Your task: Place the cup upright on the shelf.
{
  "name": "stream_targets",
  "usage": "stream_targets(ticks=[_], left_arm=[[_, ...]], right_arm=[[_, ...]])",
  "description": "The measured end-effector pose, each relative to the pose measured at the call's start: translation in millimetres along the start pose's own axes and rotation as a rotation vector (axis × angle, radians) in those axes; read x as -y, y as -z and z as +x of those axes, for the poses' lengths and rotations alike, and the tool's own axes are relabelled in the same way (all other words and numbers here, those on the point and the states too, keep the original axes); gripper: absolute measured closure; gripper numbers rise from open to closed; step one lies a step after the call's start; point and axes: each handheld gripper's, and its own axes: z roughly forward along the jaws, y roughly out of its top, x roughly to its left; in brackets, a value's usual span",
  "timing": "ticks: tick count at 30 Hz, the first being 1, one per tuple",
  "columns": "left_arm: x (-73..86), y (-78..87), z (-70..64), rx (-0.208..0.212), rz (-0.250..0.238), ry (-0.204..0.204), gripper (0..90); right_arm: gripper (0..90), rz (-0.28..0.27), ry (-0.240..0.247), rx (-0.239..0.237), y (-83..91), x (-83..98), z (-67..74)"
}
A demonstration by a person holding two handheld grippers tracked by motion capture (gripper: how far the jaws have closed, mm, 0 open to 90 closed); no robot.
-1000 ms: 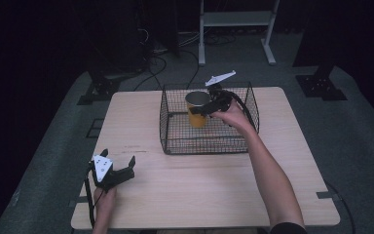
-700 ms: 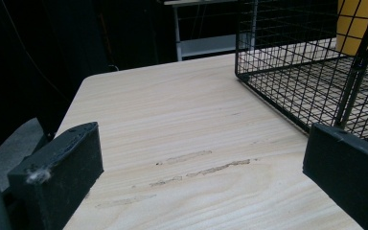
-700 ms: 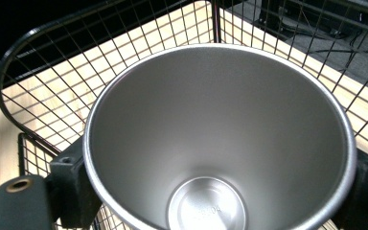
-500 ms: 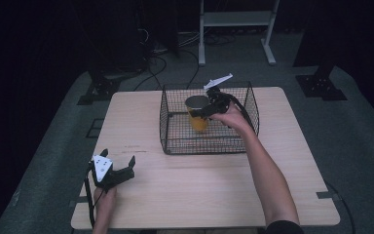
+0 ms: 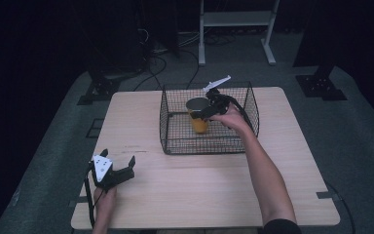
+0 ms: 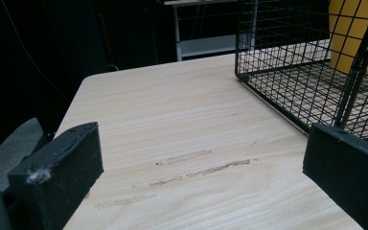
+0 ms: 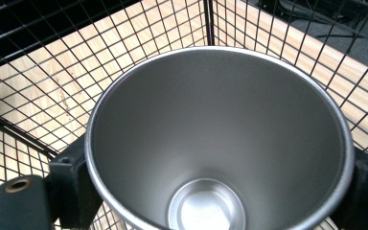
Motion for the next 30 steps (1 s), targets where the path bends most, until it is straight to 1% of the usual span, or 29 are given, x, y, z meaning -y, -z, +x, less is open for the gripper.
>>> stream_targets(ticks=[8,12,19,23,25,30], left_arm=[[0.0,0.0,0.0,0.0,0.0,0.001,0.0],[0.0,0.0,0.0,0.0,0.0,0.001,0.0],[0.0,0.0,-0.1,0.0,-0.001,0.0,0.0],[0.0,0.0,-0.2,0.0,0.0,0.0,0.0],[0.0,0.0,-0.2,0.0,-0.001,0.0,0.0],[0.1,0.0,-0.3,0.0,-0.001,-0.001,0.0]], right_arm=[[10.3,0.019,0.0,0.01,-5.0,2.3,-1.5],[10.0,0.043,0.003,0.012,-8.0,4.2,-2.2],[9.6,0.043,0.015,0.023,-10.2,4.5,-1.5],[9.6,0.045,0.018,0.038,-9.8,4.6,-1.9],[9.6,0.048,0.02,0.056,-9.5,4.8,-2.1],[9.5,0.055,0.043,0.068,-9.3,5.8,-1.0]])
